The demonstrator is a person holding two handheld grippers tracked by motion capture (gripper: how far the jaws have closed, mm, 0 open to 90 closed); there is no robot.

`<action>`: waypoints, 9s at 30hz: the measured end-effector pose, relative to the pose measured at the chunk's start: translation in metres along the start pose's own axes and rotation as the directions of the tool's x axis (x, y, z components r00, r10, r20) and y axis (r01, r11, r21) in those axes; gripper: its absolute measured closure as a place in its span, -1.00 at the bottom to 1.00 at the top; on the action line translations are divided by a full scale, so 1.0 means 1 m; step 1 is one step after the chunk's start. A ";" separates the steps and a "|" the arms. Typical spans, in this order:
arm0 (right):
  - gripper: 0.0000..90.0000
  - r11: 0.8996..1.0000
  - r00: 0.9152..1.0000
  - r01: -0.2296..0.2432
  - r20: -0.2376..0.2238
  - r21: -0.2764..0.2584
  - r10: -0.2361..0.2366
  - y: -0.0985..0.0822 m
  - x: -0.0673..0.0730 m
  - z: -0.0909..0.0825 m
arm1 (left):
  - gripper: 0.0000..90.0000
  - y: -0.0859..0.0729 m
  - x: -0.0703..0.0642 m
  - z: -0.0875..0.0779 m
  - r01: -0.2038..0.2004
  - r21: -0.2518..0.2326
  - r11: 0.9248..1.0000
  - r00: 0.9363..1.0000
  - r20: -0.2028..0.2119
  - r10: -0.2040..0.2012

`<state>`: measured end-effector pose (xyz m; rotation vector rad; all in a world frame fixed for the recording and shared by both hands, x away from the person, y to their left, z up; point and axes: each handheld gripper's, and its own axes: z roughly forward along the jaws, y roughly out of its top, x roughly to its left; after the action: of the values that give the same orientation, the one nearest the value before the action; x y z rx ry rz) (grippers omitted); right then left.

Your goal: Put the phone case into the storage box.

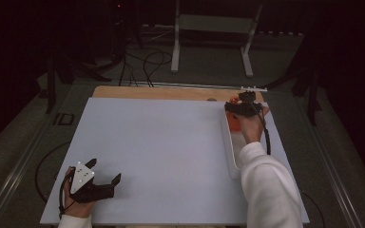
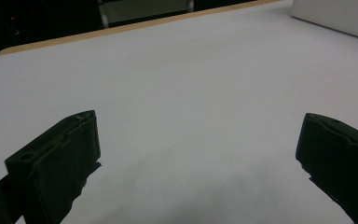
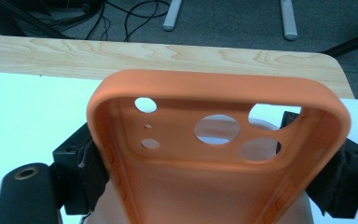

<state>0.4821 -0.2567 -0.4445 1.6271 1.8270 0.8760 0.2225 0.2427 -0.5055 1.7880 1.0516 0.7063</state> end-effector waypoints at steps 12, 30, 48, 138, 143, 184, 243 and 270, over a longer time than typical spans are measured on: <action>-0.82 1.000 1.000 -0.013 0.012 -0.014 0.013 0.002 -0.001 -0.003 | -0.99 0.000 0.000 0.000 -0.001 -0.002 1.000 1.000 0.000 0.001; -0.82 0.998 0.999 0.008 -0.042 -0.059 -0.011 0.005 -0.002 -0.013 | -0.99 0.000 0.000 0.000 -0.001 -0.003 1.000 1.000 0.001 0.001; -0.82 0.994 0.994 0.065 -0.083 -0.087 -0.072 0.007 0.002 -0.023 | -0.99 0.000 0.000 0.000 -0.002 -0.003 1.000 1.000 0.002 0.002; -0.82 0.968 0.912 0.164 -0.346 -0.191 -0.222 -0.052 0.045 -0.084 | -0.99 0.005 0.001 -0.002 0.000 -0.025 1.000 1.000 -0.002 0.000; -0.82 0.965 0.904 0.166 -0.359 -0.202 -0.231 -0.056 0.047 -0.091 | -0.99 0.006 0.001 -0.003 0.004 -0.030 1.000 1.000 -0.002 -0.004; -0.82 0.950 0.873 0.193 -0.399 -0.246 -0.280 -0.097 0.058 -0.136 | -0.99 0.012 0.002 -0.006 -0.001 -0.033 0.999 1.000 0.009 0.001; -0.82 0.901 0.863 0.170 -0.380 -0.400 -0.332 -0.182 0.050 -0.158 | -0.99 0.012 -0.003 -0.011 -0.028 -0.051 0.998 0.998 0.047 0.030; -0.82 0.904 0.880 0.149 -0.363 -0.401 -0.306 -0.192 0.037 -0.169 | -1.00 0.011 -0.003 -0.010 -0.024 -0.050 0.998 0.999 0.040 0.026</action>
<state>0.2266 -0.2511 -0.4814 1.0142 1.9349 1.4368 0.2169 0.2419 -0.4915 1.7685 0.9781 0.7030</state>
